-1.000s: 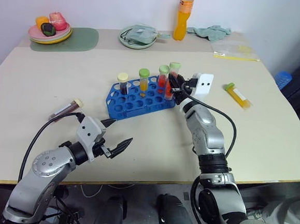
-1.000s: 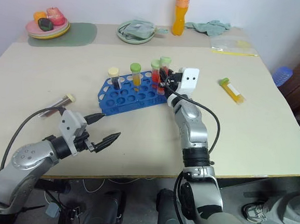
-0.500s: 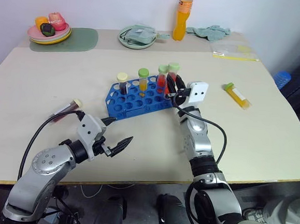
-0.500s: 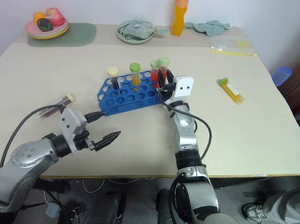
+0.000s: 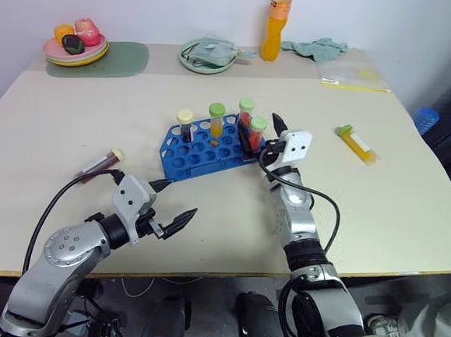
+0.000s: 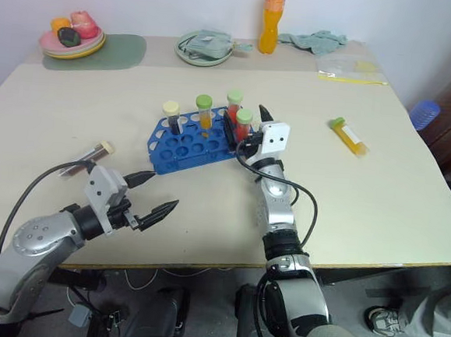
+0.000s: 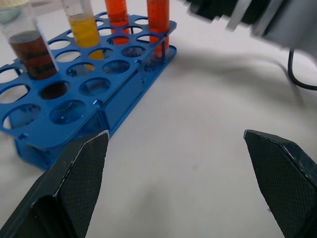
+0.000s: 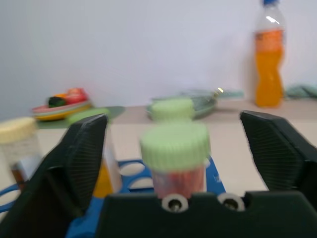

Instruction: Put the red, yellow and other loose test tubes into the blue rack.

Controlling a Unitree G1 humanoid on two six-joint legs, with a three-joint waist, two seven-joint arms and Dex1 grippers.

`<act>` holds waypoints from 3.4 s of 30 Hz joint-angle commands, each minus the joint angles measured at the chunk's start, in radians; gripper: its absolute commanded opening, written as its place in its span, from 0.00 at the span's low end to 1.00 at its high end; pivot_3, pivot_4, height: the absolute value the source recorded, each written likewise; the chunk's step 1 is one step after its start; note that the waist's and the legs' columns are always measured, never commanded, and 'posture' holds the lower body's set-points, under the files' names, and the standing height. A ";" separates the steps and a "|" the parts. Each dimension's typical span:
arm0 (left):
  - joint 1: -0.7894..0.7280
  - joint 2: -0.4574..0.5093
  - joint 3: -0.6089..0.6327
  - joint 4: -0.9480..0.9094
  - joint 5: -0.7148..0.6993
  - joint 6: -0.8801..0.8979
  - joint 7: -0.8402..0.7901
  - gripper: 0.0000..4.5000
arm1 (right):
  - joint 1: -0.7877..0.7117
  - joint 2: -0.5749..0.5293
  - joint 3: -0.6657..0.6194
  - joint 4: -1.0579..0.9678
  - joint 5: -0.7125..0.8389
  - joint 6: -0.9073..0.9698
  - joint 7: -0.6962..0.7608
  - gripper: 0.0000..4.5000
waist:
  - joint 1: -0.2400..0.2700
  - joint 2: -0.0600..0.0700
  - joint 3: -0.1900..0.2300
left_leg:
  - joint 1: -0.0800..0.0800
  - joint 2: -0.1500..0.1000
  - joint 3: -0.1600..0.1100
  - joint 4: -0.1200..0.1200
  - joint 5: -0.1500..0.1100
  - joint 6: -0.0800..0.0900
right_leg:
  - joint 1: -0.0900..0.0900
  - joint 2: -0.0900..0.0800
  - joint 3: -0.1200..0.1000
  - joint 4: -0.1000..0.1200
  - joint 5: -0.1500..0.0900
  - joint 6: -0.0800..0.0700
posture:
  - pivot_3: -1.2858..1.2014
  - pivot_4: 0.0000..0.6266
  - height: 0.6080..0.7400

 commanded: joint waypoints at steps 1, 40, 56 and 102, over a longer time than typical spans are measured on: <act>0.018 -0.001 0.036 -0.051 -0.013 -0.017 0.009 1.00 | 0.070 -0.140 -0.005 -0.264 0.101 0.201 0.145 1.00 | 0.002 0.000 0.000 | 0.000 0.000 0.000 0.000 0.000 0.000 | 0.000 0.000 0.000 0.000 0.000 0.000 | 0.52 0.24 1.00; 0.000 -0.067 -0.088 -0.013 0.042 -0.074 0.028 1.00 | -0.690 -0.633 0.152 0.984 -0.363 0.640 0.335 1.00 | -0.003 0.002 0.001 | 0.000 0.000 0.004 0.000 0.000 0.001 | 0.000 0.000 0.002 -0.002 -0.001 -0.001 | 0.52 0.24 1.00; 0.008 -0.061 -0.089 -0.011 0.035 -0.068 0.014 1.00 | -0.700 -0.649 0.141 0.906 -0.372 0.717 0.619 1.00 | -0.005 0.003 0.001 | 0.000 0.000 0.004 0.000 0.000 0.001 | 0.000 0.000 0.002 -0.001 -0.001 -0.001 | 0.52 0.24 1.00; 0.059 -0.050 0.026 0.061 0.048 -0.144 0.024 1.00 | -0.251 -0.562 0.004 -0.192 0.040 0.826 1.111 0.36 | 0.004 0.003 0.001 | -0.001 0.000 -0.001 0.000 0.000 0.001 | 0.000 0.000 -0.001 -0.001 -0.001 0.000 | 0.52 0.24 1.00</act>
